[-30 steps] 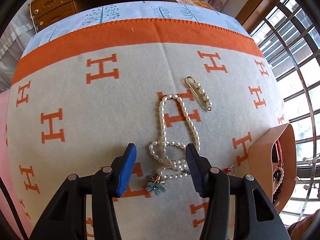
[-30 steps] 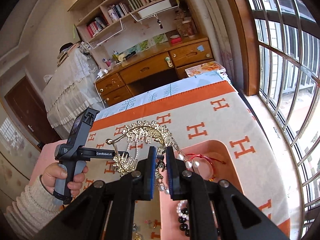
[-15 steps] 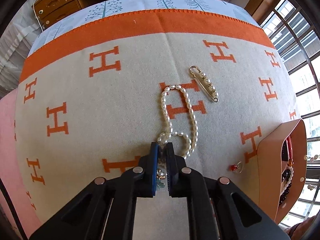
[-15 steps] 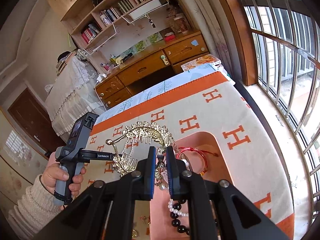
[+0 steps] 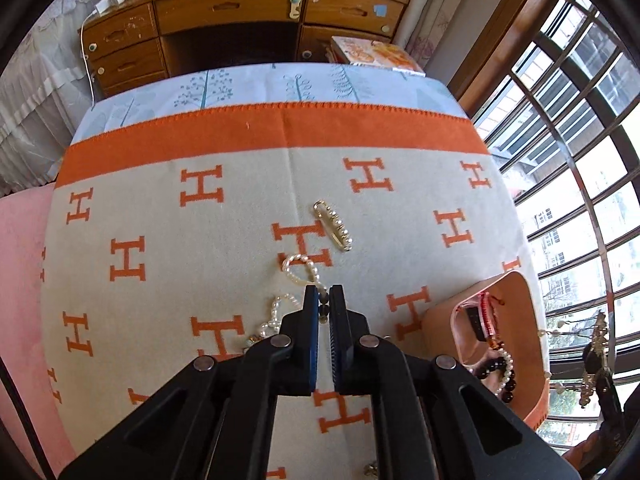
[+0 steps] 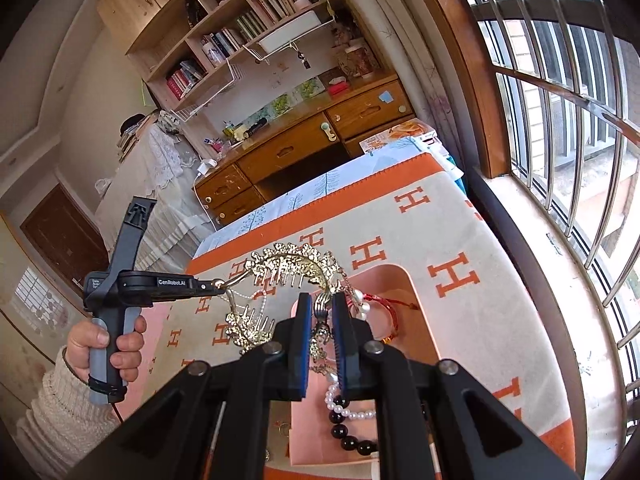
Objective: Organize jewelry
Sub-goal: 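Lower the comb and pearl necklace into the pink tray and open both tools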
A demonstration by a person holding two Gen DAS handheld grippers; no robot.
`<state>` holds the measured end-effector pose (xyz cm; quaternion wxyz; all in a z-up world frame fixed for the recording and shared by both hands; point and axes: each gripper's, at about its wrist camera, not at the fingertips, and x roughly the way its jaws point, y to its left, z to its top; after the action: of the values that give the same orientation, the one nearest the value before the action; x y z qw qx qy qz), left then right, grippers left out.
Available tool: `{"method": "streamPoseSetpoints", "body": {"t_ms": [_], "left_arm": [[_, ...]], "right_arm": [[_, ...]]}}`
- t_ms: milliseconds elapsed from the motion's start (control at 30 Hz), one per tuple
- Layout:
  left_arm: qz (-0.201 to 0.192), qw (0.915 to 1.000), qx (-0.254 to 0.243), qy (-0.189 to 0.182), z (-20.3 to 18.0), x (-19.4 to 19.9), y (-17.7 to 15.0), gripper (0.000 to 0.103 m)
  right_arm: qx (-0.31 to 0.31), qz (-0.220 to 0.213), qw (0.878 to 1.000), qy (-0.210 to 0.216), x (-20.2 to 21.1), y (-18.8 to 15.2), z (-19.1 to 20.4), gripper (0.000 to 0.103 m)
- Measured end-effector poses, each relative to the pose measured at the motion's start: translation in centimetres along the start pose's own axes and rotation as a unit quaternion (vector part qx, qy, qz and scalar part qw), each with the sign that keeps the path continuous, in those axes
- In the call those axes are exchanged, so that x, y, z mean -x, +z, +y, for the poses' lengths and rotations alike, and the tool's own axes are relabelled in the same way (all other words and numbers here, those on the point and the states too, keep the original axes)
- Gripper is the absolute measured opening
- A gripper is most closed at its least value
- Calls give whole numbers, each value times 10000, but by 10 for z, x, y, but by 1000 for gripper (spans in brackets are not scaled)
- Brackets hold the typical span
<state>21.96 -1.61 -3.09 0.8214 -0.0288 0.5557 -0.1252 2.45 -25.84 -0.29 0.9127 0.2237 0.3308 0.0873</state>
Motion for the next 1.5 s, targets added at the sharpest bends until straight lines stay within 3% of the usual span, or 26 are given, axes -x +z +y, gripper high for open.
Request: {"method": "streamPoseSetpoints", "body": {"t_ms": [233,467,667,1100,1500], "left_arm": [[-664,9970,-155,-365,-30,69,-2,3],[-1385,9867,-409,-749,-64,150,-10,3],[-1631,9791,-755,-956,-101,185,-26,3],[-1071,9806,-1236,-1083,-152,147,-58,3],[-604,9843,-1364,-948,-164,101,-69,3]], "right_arm": [[93,-166,9998,-44,20,-2,1,10],[216,-260,9993,-131,36,-4,3,10],[301,-183,9989,-309,37,-4,4,10],[316,457,9962,-674,10,-16,-12,10],[227,636,9946,-793,-2,-21,-24,10]]}}
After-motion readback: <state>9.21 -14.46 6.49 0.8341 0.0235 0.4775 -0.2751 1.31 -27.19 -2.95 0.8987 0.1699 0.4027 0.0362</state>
